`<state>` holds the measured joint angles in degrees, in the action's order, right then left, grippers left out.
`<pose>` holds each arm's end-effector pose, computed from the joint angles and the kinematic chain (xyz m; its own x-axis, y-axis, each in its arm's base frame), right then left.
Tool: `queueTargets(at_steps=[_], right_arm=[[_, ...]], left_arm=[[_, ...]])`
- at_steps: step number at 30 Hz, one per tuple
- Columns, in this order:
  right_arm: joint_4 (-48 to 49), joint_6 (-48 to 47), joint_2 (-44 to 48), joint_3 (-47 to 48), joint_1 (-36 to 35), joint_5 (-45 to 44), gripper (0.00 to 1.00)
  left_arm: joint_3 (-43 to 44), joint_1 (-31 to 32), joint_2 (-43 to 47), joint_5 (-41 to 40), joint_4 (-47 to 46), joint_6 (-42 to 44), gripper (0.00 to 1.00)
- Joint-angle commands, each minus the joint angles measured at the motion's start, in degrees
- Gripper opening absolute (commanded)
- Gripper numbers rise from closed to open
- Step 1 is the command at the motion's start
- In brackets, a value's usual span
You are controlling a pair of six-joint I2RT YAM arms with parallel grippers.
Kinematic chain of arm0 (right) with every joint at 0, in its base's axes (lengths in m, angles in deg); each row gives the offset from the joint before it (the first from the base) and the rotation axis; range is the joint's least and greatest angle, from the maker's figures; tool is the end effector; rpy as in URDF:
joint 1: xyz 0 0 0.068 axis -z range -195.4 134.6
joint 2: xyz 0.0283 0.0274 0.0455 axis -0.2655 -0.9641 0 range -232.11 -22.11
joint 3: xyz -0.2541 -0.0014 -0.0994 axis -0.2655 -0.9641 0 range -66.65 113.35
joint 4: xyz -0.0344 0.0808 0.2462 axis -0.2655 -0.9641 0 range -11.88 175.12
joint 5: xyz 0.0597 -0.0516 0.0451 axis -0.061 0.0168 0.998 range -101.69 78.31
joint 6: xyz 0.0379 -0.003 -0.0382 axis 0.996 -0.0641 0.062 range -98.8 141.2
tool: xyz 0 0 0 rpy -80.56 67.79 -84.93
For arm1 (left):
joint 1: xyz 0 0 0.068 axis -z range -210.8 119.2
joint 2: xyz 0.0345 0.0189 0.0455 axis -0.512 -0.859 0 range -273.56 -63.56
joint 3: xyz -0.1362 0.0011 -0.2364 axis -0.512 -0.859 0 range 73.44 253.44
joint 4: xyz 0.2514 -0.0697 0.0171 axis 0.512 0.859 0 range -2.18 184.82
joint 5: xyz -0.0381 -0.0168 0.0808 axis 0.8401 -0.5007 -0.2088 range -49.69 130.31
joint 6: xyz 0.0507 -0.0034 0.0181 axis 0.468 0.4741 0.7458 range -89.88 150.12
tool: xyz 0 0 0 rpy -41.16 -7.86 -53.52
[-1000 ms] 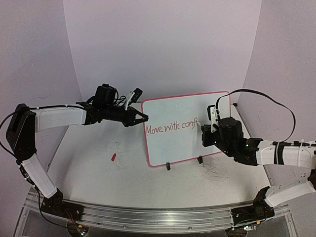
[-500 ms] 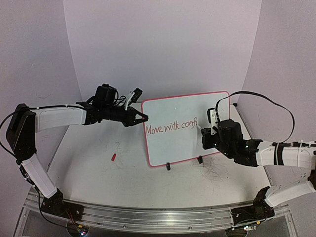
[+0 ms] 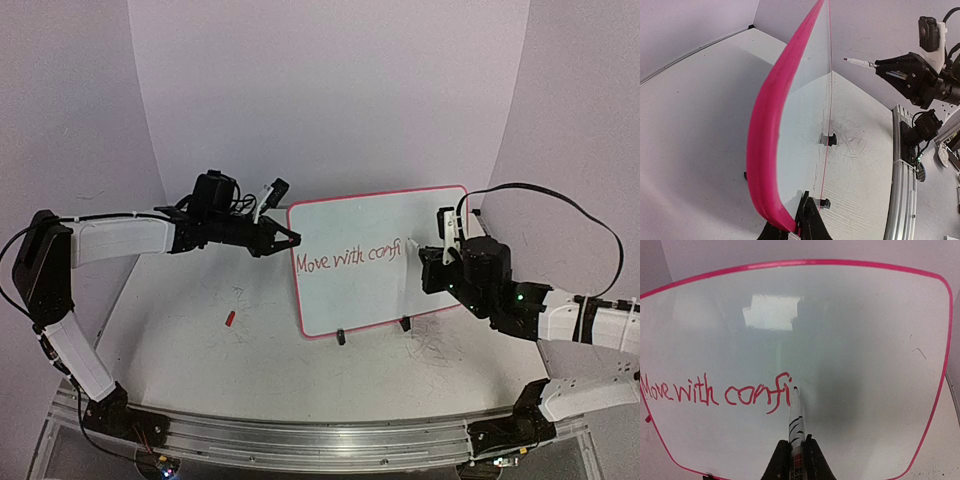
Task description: Write a sentence on the whiteboard
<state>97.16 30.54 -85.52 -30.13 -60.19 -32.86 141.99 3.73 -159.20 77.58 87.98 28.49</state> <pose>0.1872 0.1676 0.2648 -0.2460 -0.0310 -0.9688 -0.3744 0.9250 0.0654 0.3027 -0.2344 0.2712 -0.4023 0.2495 -0.8808 0.8836 0.3576 -0.3023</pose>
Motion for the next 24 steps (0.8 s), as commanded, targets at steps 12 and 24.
queueTargets(at_steps=[12,24], right_arm=[[2.01,-5.96,2.6,-1.37,0.85,2.25,0.0],[2.17,-5.24,1.12,-1.18,1.21,2.93,0.0]], left_arm=[[0.02,-0.18,0.37,-10.65,3.09,6.99,0.0],[-0.08,-0.07,0.33,-10.65,3.17,7.22,0.0]])
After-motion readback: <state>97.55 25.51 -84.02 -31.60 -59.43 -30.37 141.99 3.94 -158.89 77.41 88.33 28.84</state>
